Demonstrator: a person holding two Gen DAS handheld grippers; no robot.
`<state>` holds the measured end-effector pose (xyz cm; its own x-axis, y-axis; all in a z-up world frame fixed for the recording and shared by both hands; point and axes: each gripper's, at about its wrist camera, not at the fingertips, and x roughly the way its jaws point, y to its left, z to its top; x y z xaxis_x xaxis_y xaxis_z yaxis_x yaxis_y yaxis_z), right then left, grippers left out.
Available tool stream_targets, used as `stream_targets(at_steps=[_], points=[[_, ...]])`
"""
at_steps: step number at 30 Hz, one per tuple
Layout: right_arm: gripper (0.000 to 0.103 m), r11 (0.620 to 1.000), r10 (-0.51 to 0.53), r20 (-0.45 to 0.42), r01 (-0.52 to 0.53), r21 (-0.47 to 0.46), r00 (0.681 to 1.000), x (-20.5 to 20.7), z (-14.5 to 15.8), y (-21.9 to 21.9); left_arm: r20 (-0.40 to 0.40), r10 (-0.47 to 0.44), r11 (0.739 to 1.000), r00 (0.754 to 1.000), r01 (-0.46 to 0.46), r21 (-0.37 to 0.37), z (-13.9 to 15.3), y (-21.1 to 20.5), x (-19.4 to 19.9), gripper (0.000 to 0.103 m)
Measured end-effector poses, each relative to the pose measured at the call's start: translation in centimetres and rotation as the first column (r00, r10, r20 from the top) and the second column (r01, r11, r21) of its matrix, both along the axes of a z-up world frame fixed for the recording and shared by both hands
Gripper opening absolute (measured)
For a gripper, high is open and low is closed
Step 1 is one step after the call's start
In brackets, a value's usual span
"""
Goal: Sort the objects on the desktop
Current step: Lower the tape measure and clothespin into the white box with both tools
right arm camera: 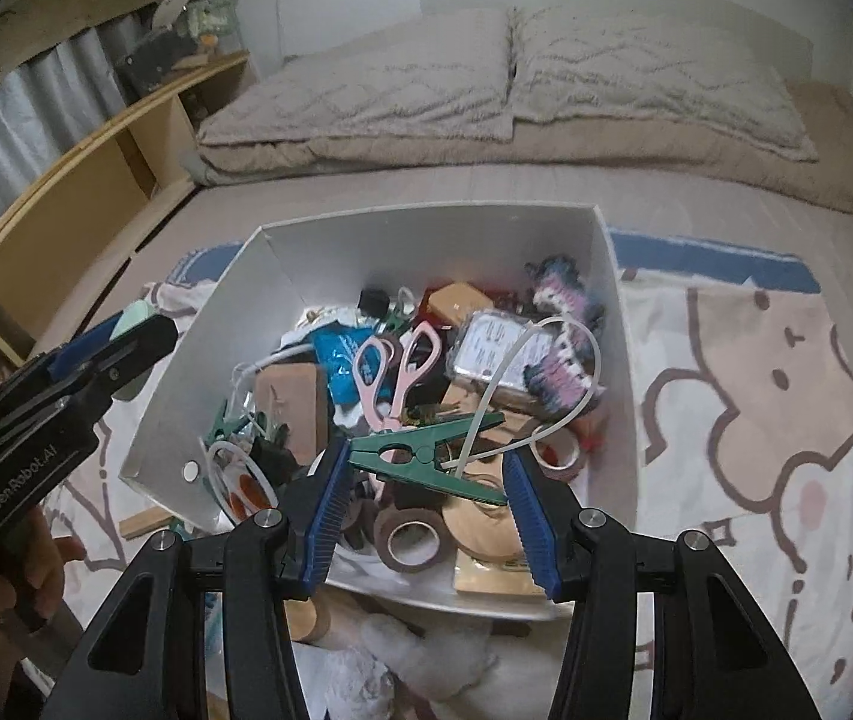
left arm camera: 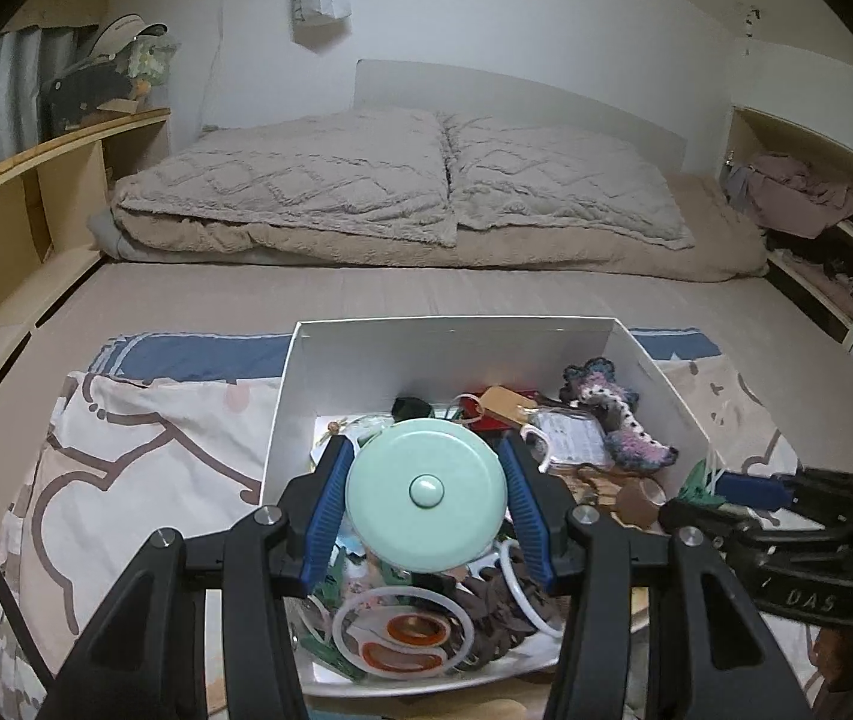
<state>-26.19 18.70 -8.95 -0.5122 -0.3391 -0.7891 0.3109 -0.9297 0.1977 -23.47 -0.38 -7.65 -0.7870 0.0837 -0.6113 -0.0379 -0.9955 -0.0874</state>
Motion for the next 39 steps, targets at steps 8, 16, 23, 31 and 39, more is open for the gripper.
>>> stream_targets(at_steps=[8, 16, 23, 31, 39], points=[[0.052, 0.998, 0.053, 0.077, -0.051, -0.027, 0.996, -1.3, -2.2, -3.5, -0.066, 0.024, 0.999, 0.998, -0.021, 0.043, 0.5, -1.9, -0.2, 0.050], [0.052, 0.996, 0.082, 0.115, -0.077, -0.044, 0.990, -2.2, -3.6, -6.5, -0.088, 0.049, 0.998, 0.995, -0.046, 0.035, 0.6, -3.3, -0.5, 0.050], [0.052, 0.996, 0.060, 0.163, -0.049, -0.072, 0.985, -3.3, -5.0, -7.4, -0.080, 0.059, 0.998, 0.995, -0.057, 0.028, 0.4, -4.2, -0.4, 0.050], [0.066, 0.997, 0.052, 0.145, -0.043, -0.059, 0.988, -3.5, -5.0, -7.8, -0.050, 0.061, 0.998, 0.997, -0.060, 0.028, -0.3, -4.2, -0.7, 0.050], [0.083, 0.998, 0.026, 0.072, -0.022, -0.063, 0.997, -3.1, -3.1, -5.5, -0.042, 0.030, 0.999, 0.999, -0.029, 0.031, -0.5, -2.9, -0.9, 0.050]])
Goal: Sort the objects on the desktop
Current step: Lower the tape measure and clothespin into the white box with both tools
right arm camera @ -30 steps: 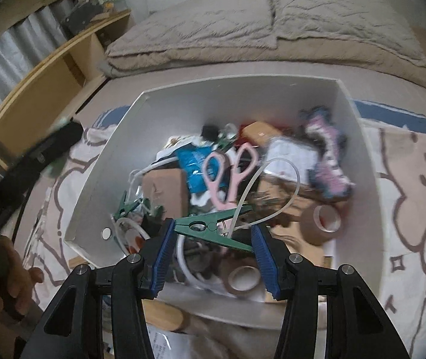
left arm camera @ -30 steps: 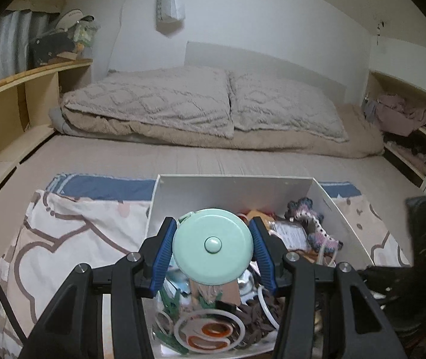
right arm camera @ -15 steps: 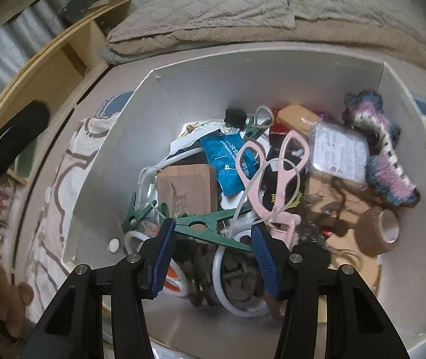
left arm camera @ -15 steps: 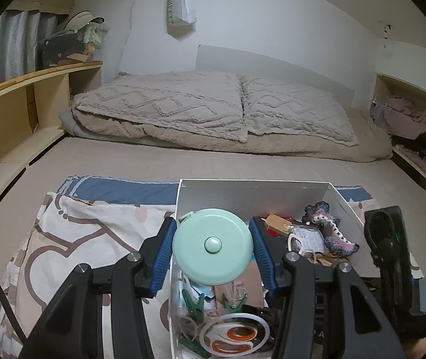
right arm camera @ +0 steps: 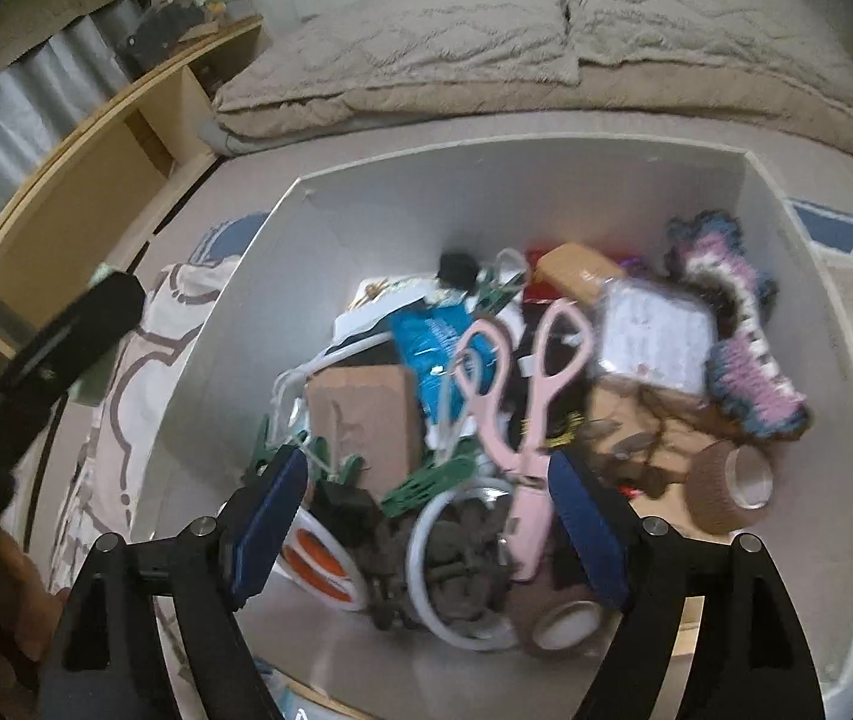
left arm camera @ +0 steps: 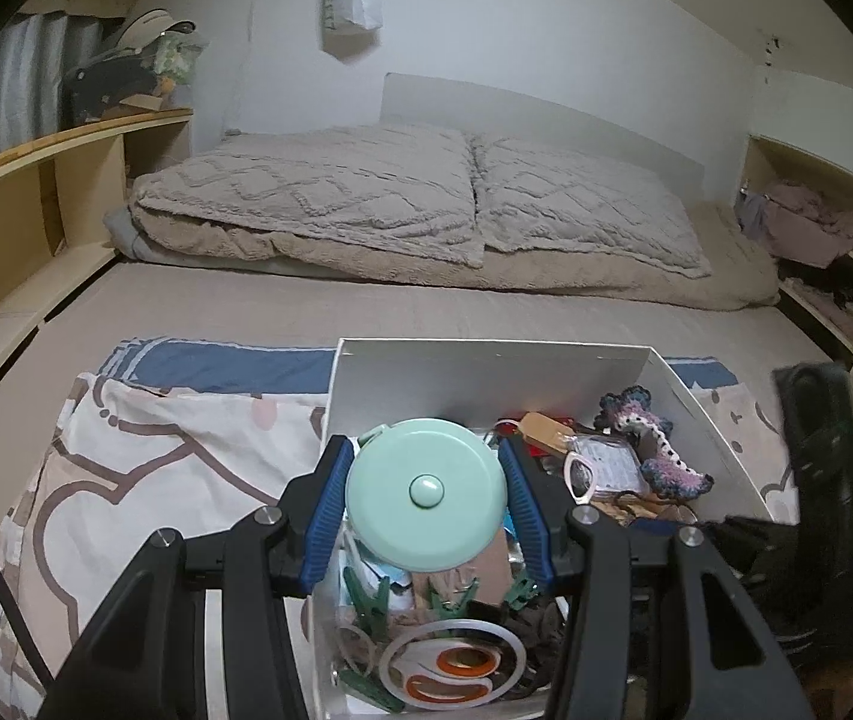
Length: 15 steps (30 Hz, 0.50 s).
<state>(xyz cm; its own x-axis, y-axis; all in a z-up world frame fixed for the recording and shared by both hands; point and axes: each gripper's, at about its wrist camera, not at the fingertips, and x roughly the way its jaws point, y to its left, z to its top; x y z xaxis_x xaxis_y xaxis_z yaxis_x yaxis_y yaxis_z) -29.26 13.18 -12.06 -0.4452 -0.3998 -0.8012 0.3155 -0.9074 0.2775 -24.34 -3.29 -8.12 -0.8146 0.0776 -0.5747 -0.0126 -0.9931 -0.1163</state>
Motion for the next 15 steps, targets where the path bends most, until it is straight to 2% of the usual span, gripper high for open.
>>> stream_targets(at_steps=[8, 11, 15], points=[[0.084, 0.998, -0.052, -0.030, 0.053, 0.035, 0.998, 0.4, 0.6, 4.2, 0.047, -0.033, 0.999, 0.998, 0.033, -0.011, -0.9, 2.0, -0.8, 0.050], [0.088, 0.997, -0.065, -0.034, 0.066, 0.044, 0.997, 0.6, 0.7, 5.3, 0.056, -0.037, 0.999, 0.998, 0.036, 0.014, -1.1, 2.5, -1.1, 0.050], [0.088, 0.996, -0.065, -0.041, 0.067, 0.051, 0.997, 0.9, 0.8, 6.2, 0.076, -0.037, 0.999, 0.996, 0.036, 0.024, -1.5, 3.3, -1.5, 0.050]])
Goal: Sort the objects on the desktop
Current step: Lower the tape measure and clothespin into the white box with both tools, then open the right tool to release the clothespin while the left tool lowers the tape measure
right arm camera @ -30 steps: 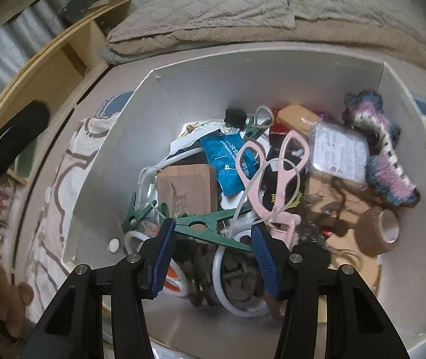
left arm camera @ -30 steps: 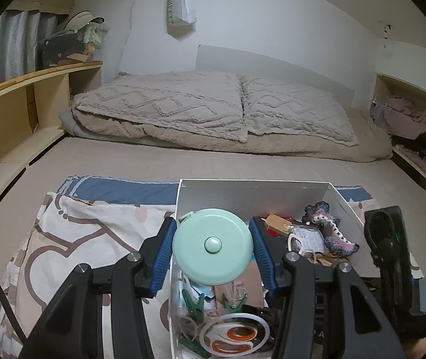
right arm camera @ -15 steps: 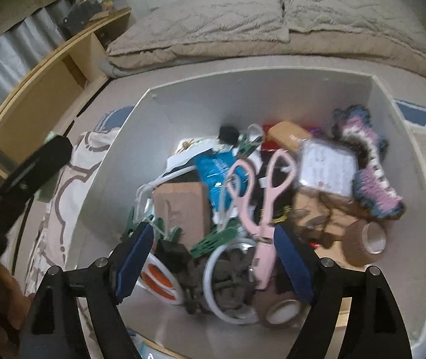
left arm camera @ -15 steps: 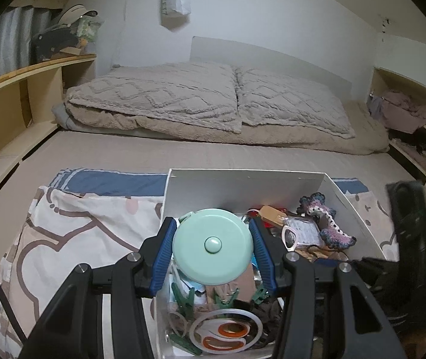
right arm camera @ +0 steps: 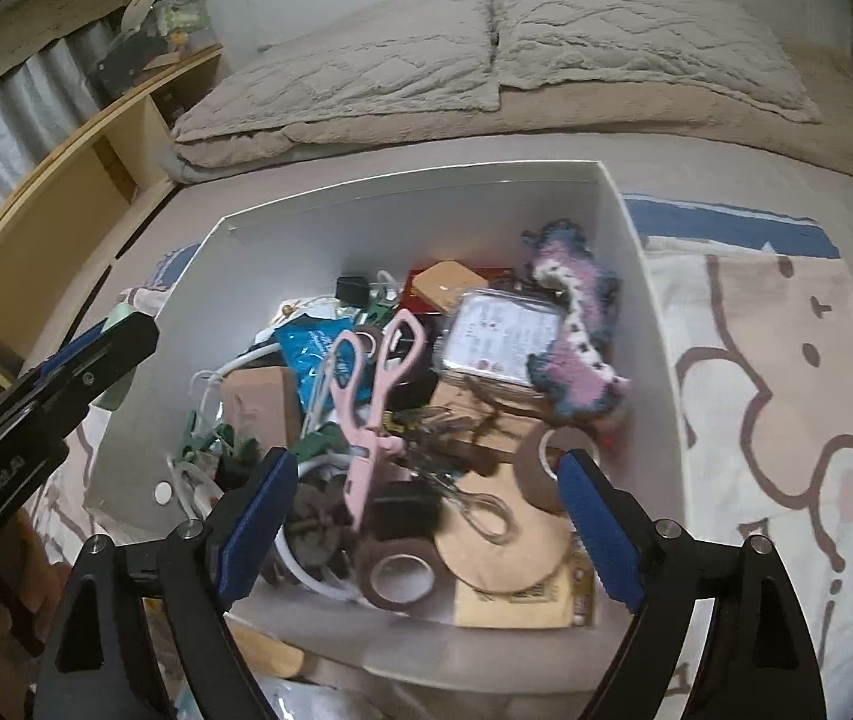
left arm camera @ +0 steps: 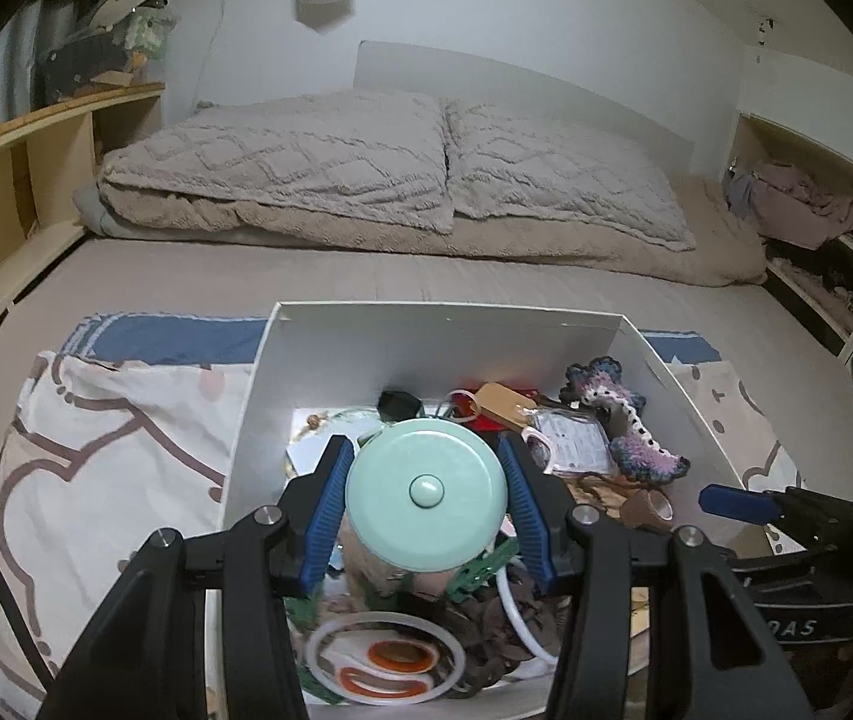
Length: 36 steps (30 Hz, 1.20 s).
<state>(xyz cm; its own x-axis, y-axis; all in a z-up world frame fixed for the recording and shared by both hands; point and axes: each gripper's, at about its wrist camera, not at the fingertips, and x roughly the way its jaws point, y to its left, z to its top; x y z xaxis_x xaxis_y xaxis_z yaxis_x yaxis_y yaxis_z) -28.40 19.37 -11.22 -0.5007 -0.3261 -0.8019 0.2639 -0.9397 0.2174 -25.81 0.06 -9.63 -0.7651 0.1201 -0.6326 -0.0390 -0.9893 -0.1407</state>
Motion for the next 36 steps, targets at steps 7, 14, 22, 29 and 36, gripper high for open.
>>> stream_targets(at_steps=[7, 14, 22, 29, 36], points=[[0.089, 1.000, 0.007, 0.013, -0.007, 0.017, 1.000, 0.4, -0.4, 1.1, 0.076, 0.010, 1.000, 0.997, -0.008, -0.020, -1.6, 1.2, -1.3, 0.050], [0.089, 0.999, 0.037, 0.015, -0.037, 0.025, 0.999, 0.7, -0.3, 1.3, 0.183, 0.025, 0.998, 0.983, -0.013, -0.067, -3.9, 2.0, -2.4, 0.050], [0.089, 0.999, 0.037, 0.022, -0.037, 0.017, 0.999, 0.7, -0.3, 1.4, 0.317, 0.034, 0.995, 0.948, -0.001, -0.103, -6.4, 2.1, -3.0, 0.050], [0.089, 0.999, 0.037, 0.021, -0.037, 0.008, 0.999, 0.7, -0.1, 1.3, 0.347, 0.036, 0.998, 0.937, -0.016, -0.060, -6.7, 1.9, -3.0, 0.050], [0.089, 0.999, 0.038, 0.017, -0.038, 0.008, 0.999, 0.7, -0.1, 1.3, 0.317, 0.041, 0.998, 0.947, -0.028, -0.047, -6.2, 1.8, -3.0, 0.069]])
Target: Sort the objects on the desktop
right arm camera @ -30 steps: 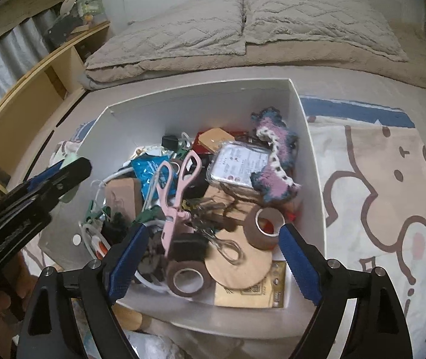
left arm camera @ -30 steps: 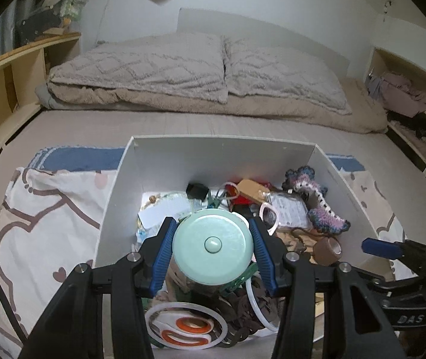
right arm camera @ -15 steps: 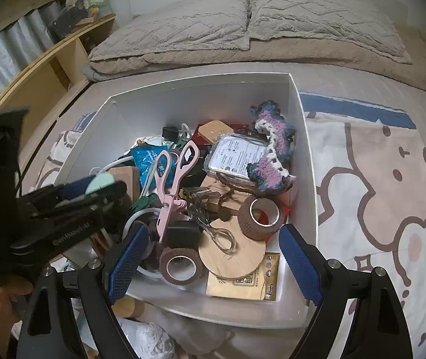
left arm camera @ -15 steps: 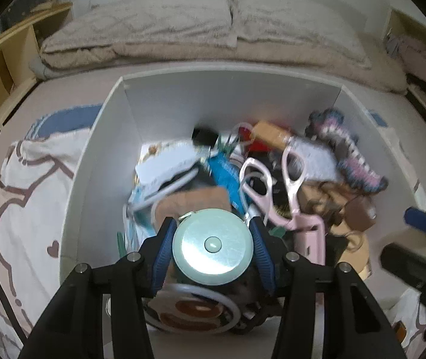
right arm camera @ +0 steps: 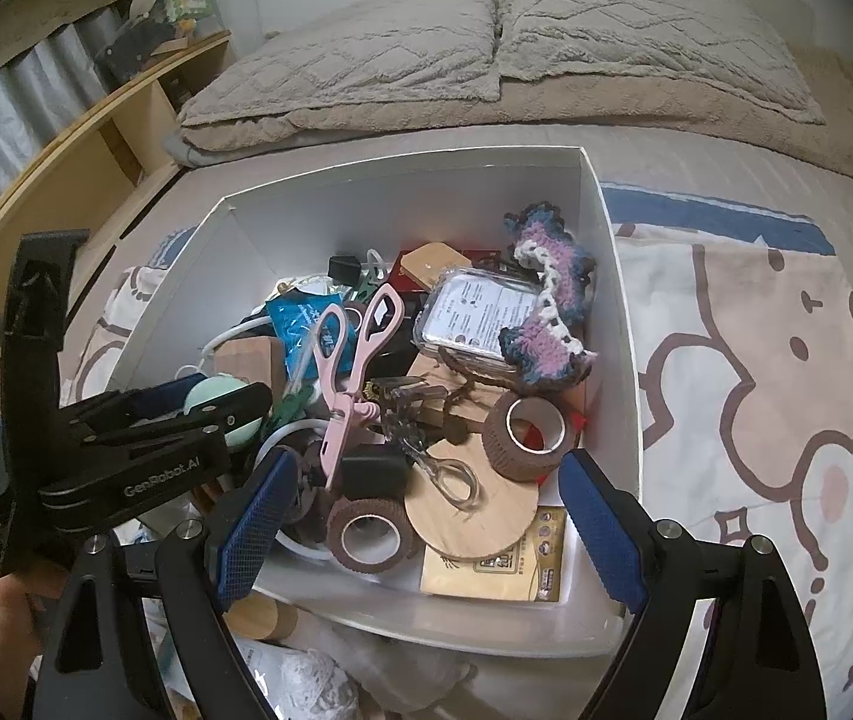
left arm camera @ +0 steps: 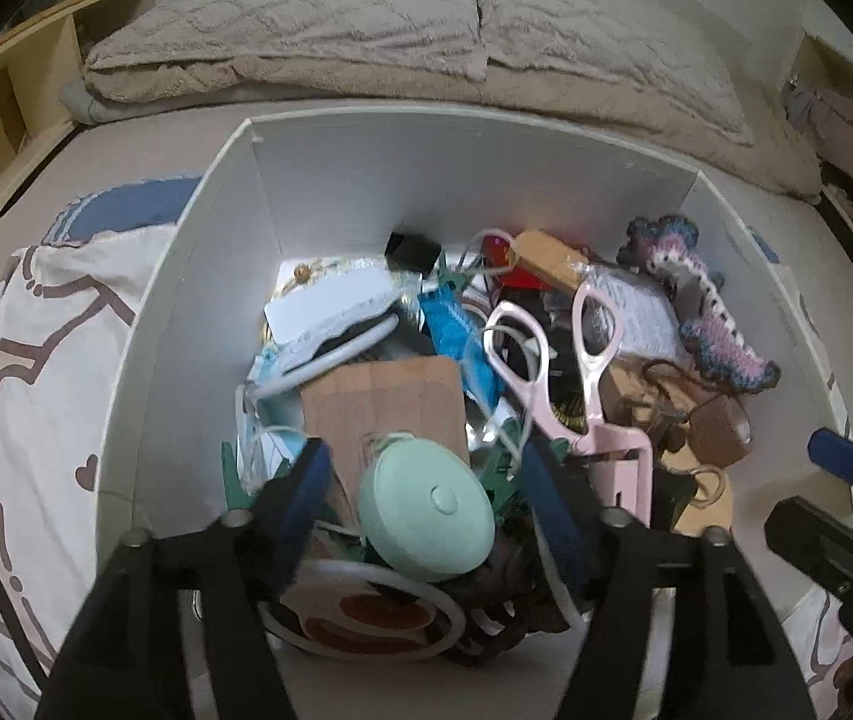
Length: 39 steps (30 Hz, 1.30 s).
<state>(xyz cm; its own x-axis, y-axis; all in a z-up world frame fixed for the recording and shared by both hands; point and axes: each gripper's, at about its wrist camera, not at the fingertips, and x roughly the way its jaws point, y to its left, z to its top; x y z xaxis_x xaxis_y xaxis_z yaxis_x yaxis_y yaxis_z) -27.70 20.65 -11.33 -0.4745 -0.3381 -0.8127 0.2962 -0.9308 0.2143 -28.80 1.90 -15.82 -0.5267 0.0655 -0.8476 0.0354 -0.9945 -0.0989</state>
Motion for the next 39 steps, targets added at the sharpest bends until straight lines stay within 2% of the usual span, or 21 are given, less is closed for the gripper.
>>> stream_targets(at_steps=[5, 6, 8, 10, 13, 15, 20, 32, 39], points=[[0.089, 1.000, -0.012, -0.034, 0.011, -0.024, 0.999, 0.2, 0.6, 0.3, -0.052, -0.011, 1.000, 0.999, 0.012, 0.013, 1.3, -0.1, 0.2, 0.070], [0.091, 0.999, -0.017, -0.042, 0.016, -0.030, 0.999, 0.3, 0.8, 0.3, -0.063, -0.012, 1.000, 0.998, 0.013, 0.012, 1.5, -0.2, 0.3, 0.072], [0.103, 0.999, -0.026, -0.063, 0.024, -0.041, 0.998, 0.5, 1.2, 0.4, -0.082, -0.015, 1.000, 0.997, 0.016, 0.010, 2.1, -0.2, 0.6, 0.074], [0.103, 0.999, -0.030, -0.083, 0.026, -0.041, 0.996, 0.7, 1.6, 0.4, -0.099, -0.016, 1.000, 0.995, 0.017, 0.011, 2.6, -0.3, 1.0, 0.076], [0.103, 0.999, -0.051, -0.090, 0.050, -0.010, 0.995, 0.9, 2.0, 0.3, -0.122, -0.011, 1.000, 0.992, 0.012, 0.006, 3.4, -0.4, 1.6, 0.083], [0.103, 0.998, -0.066, -0.085, 0.066, -0.002, 0.994, 1.0, 2.1, 0.4, -0.135, -0.005, 1.000, 0.991, 0.005, 0.001, 3.8, -0.4, 2.0, 0.092], [0.103, 0.996, -0.084, -0.107, 0.086, 0.014, 0.991, 1.9, 2.9, 0.7, -0.155, 0.004, 1.000, 0.988, -0.001, 0.015, 5.3, -0.5, 3.1, 0.101], [0.103, 0.997, -0.063, -0.169, 0.068, 0.026, 0.984, 4.8, 5.9, 1.3, -0.210, -0.014, 0.998, 0.978, 0.002, -0.059, 9.2, -0.1, 6.2, 0.102], [0.103, 0.995, -0.077, -0.219, 0.088, 0.039, 0.973, 6.2, 7.9, 2.1, -0.241, -0.031, 0.997, 0.970, 0.013, -0.077, 11.3, -0.1, 8.4, 0.102]])
